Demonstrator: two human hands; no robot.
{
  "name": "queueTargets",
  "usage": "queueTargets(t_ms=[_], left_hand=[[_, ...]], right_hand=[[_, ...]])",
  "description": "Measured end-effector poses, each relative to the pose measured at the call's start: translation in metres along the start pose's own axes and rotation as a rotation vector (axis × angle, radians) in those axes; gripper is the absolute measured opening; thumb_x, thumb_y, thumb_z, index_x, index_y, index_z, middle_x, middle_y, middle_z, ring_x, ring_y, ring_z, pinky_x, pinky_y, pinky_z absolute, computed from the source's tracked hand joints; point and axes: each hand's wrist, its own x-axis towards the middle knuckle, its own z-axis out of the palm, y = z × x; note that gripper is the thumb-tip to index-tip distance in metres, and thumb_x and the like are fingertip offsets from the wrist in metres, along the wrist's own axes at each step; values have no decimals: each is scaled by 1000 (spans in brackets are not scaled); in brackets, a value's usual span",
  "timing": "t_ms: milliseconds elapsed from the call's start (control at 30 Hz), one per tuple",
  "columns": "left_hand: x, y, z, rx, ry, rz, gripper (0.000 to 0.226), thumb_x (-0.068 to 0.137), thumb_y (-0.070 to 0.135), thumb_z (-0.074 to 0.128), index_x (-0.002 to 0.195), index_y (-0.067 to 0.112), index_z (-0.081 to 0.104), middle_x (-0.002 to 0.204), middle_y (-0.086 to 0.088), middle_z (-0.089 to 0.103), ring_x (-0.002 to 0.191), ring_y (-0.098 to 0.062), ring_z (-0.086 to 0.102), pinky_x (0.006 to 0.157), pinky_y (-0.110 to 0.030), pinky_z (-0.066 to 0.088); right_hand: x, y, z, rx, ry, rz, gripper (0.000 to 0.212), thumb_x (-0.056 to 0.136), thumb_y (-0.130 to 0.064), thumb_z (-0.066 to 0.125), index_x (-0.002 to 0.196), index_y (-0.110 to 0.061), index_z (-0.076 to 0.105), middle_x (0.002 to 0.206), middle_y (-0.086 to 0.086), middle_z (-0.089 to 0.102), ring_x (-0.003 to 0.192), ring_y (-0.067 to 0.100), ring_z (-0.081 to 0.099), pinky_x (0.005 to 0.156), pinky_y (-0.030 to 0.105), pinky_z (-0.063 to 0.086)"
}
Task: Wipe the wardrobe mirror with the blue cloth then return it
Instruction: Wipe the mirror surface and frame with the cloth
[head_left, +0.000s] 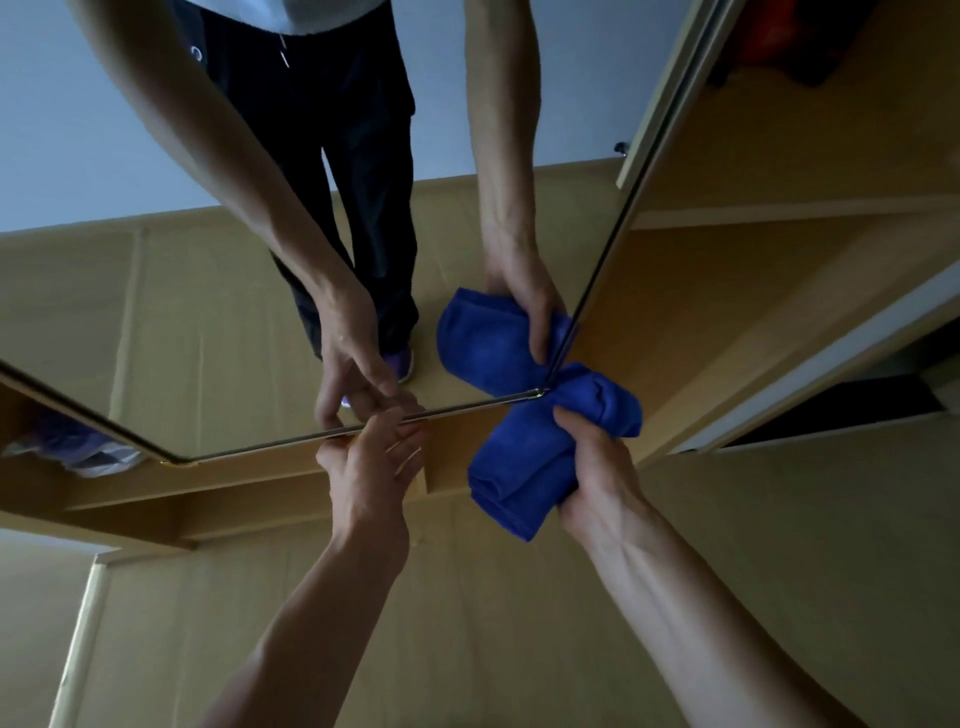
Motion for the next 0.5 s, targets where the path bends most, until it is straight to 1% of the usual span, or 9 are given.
queueTargets(t_ms=[33, 100, 167, 200, 233, 267, 333, 400, 500], left_hand=[[0, 0, 1, -12, -6, -10, 51, 97, 18, 63, 141, -1, 44, 120, -20, 72, 107, -27, 73, 90, -36, 58], [1, -1, 3, -40, -33, -38, 49, 99, 19, 59, 142, 0, 44, 126, -21, 69, 109, -27, 72, 86, -34, 57], [0, -3, 7, -40, -71, -60, 48, 100, 20, 57, 142, 2, 45, 131, -20, 66, 110, -26, 72, 87, -34, 56], [-1, -5, 9, -33, -82, -63, 48, 99, 20, 59, 142, 2, 45, 133, -19, 65, 109, -25, 72, 88, -34, 56], [-3, -6, 11, -26, -86, -60, 49, 98, 21, 61, 141, 2, 46, 134, -18, 64, 106, -23, 73, 88, -33, 56], [-4, -7, 12, -23, -85, -58, 50, 97, 21, 63, 139, 2, 46, 132, -15, 63, 102, -21, 74, 87, -33, 56], [-7, -8, 14, -32, -91, -67, 50, 96, 20, 65, 138, 3, 43, 123, -12, 63, 95, -19, 75, 85, -34, 56], [-7, -9, 16, -36, -125, -88, 51, 97, 19, 62, 141, 1, 43, 120, -11, 61, 100, -22, 74, 85, -35, 56], [-5, -12, 20, -43, -175, -110, 50, 99, 18, 59, 144, 1, 44, 123, -10, 61, 114, -27, 69, 84, -34, 54]], right_hand=[[-1, 1, 0, -12, 8, -14, 22, 92, -25, 67, 111, -14, 67, 100, 6, 77, 87, 22, 75, 71, 35, 56], [-3, 3, 0, -42, 27, -45, 17, 92, -23, 67, 107, -15, 67, 97, 5, 77, 82, 21, 76, 65, 32, 56], [-6, -1, 3, -91, 71, -87, 11, 91, -20, 68, 101, -16, 67, 91, 3, 77, 82, 21, 74, 65, 31, 54], [-7, -4, 4, -136, 105, -119, 6, 90, -19, 69, 95, -17, 67, 85, -1, 76, 80, 18, 73, 64, 30, 53], [-9, -7, 5, -184, 137, -162, 3, 88, -17, 69, 90, -19, 66, 78, -4, 75, 77, 15, 72, 63, 29, 51], [-11, -10, 6, -228, 158, -211, 5, 88, -15, 69, 87, -20, 66, 75, -5, 74, 76, 14, 72, 64, 29, 52], [-17, -17, 7, -282, 171, -299, 8, 87, -16, 70, 91, -22, 66, 81, -3, 75, 79, 14, 72, 71, 30, 53], [-21, -22, 7, -314, 178, -361, 10, 87, -21, 72, 92, -25, 65, 82, -4, 74, 80, 12, 72, 73, 31, 53], [-24, -31, 5, -303, 172, -468, 12, 85, -23, 74, 93, -25, 66, 75, -9, 73, 75, 9, 71, 68, 27, 50]])
